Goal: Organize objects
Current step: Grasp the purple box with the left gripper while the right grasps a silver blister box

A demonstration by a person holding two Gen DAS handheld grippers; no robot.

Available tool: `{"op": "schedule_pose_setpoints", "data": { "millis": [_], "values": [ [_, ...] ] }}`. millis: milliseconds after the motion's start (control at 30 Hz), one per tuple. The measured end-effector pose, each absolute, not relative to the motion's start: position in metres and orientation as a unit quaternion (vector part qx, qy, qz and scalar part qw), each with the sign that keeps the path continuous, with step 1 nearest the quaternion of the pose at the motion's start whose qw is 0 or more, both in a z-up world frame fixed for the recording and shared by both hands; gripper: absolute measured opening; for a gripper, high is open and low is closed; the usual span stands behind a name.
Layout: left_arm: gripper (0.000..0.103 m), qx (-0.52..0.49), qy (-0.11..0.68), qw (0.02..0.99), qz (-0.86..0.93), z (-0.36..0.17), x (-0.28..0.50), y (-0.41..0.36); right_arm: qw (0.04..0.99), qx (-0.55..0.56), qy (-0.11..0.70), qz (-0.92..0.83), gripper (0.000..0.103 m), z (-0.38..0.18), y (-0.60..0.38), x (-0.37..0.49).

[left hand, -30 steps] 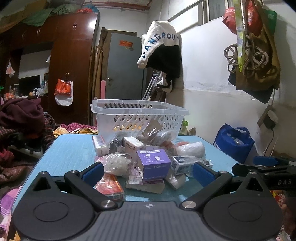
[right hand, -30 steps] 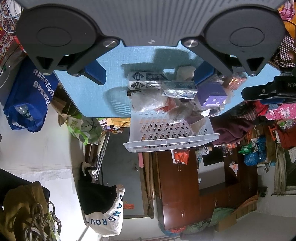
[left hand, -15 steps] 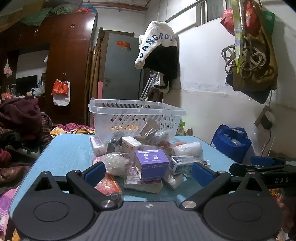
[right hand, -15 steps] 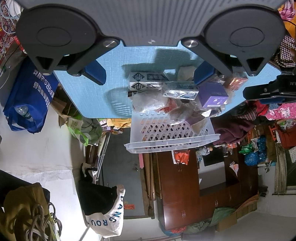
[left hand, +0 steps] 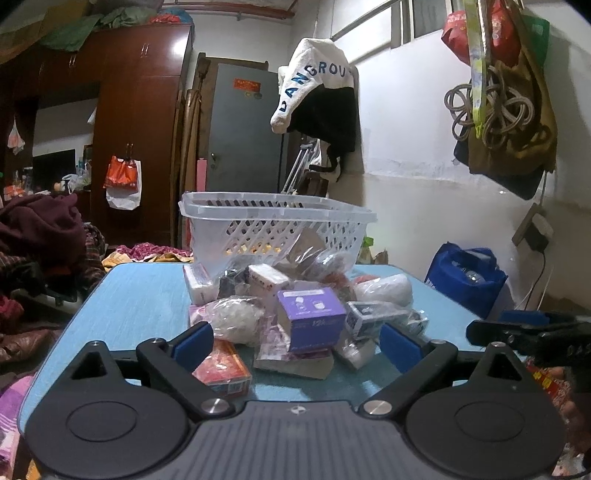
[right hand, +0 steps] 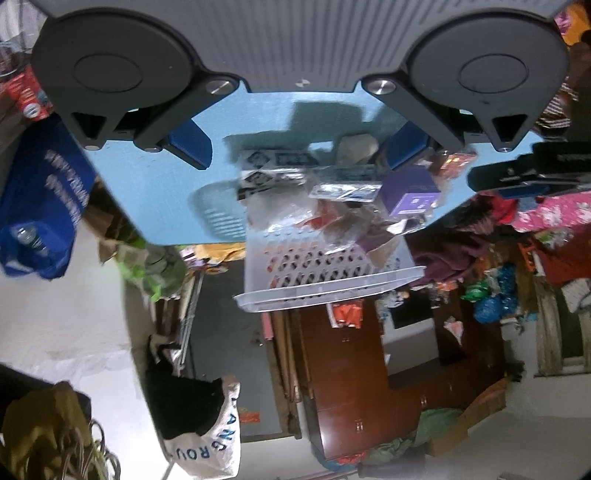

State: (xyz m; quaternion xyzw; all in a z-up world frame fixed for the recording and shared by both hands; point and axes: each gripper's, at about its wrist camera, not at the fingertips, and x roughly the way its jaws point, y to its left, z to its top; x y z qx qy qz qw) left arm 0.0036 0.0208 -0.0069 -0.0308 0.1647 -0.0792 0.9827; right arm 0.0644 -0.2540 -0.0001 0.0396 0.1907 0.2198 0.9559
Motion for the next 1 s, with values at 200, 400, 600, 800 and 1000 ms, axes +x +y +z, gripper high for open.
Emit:
{"op": "schedule_pose_setpoints", "data": {
  "millis": [200, 400, 600, 800, 1000],
  "values": [
    [0.093, -0.044, 0.167, 0.980, -0.101, -0.012, 0.020, 0.020, 0.953, 0.032, 0.194, 0.229, 0.103, -0.009, -0.239, 0.075],
    [0.090, -0.045, 0.192, 0.974, -0.110, -0.013, 0.055, 0.007, 0.955, -0.006, 0.189, 0.228, 0.102, -0.017, -0.209, 0.092],
    [0.069, -0.048, 0.229, 0.967, -0.105, -0.023, 0.081, -0.004, 0.952, -0.038, 0.191, 0.235, 0.098, -0.022, -0.191, 0.094],
    [0.050, -0.041, 0.222, 0.969, -0.101, -0.021, 0.079, -0.004, 0.953, -0.035, 0.191, 0.232, 0.097, -0.022, -0.190, 0.101],
    [0.050, -0.051, 0.212, 0.970, -0.107, -0.020, 0.076, 0.007, 0.951, -0.019, 0.197, 0.237, 0.067, -0.024, -0.188, 0.112]
  ]
}}
